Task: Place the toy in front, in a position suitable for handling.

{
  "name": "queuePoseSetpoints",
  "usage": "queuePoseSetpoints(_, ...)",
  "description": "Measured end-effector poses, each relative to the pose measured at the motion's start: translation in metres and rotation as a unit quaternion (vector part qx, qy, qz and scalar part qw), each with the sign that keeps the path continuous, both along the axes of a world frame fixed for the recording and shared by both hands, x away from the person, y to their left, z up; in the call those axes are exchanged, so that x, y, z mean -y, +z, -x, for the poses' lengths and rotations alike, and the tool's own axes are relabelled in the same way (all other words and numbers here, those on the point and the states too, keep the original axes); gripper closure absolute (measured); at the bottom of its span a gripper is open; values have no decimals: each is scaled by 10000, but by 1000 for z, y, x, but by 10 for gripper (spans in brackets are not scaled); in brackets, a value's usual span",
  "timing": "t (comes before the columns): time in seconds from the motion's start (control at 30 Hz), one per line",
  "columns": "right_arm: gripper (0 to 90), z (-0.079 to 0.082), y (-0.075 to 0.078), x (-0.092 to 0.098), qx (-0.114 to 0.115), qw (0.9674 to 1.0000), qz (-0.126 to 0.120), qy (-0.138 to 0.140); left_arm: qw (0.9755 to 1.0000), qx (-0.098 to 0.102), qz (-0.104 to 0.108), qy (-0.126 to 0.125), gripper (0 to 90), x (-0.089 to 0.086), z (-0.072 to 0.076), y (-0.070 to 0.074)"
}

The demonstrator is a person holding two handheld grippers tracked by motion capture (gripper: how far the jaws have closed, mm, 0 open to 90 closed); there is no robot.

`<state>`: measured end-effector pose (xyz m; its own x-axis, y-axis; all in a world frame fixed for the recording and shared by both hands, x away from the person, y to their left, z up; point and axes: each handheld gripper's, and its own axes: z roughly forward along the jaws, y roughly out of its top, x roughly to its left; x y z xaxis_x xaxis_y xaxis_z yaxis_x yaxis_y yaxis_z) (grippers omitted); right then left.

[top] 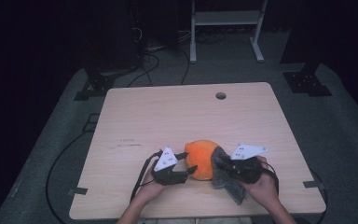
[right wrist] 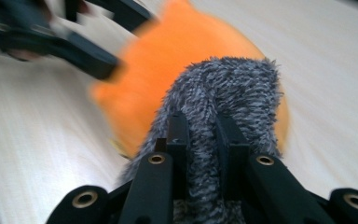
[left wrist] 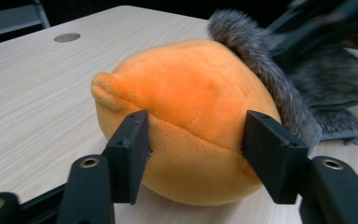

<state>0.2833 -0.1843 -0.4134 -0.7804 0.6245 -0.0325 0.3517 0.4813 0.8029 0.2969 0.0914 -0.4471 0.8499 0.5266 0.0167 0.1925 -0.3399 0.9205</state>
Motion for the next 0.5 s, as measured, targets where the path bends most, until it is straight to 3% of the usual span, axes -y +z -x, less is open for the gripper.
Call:
queuePoseSetpoints(0.07, 772, 10, 5, -14, 232, 9993, 92, 270, 10000, 53, -70, 13, 427, 1, 0, -1)
queuePoseSetpoints(0.17, 772, 14, 0, -28, 372, 9976, 454, 373, 9998, 58, -190, 43, 432, -1, 0, -2)
queuePoseSetpoints(0.27, 773, 7, -2, -18, 134, 9985, 394, 367, 9999, 9, -142, 29, 436, -3, 0, -2)
queuePoseSetpoints(0.33, 774, 4, -4, -4, 27, 9983, 555, 178, 10000, -46, -67, 27, 434, -4, -1, -3)
queuePoseSetpoints(0.43, 774, 8, -1, 0, 79, 9986, 493, 160, 9998, -151, 125, 5, 434, -3, -4, -2)
queuePoseSetpoints(0.5, 771, 13, 5, -10, 140, 9986, 265, 441, 9997, -164, 181, -39, 434, -1, -4, -1)
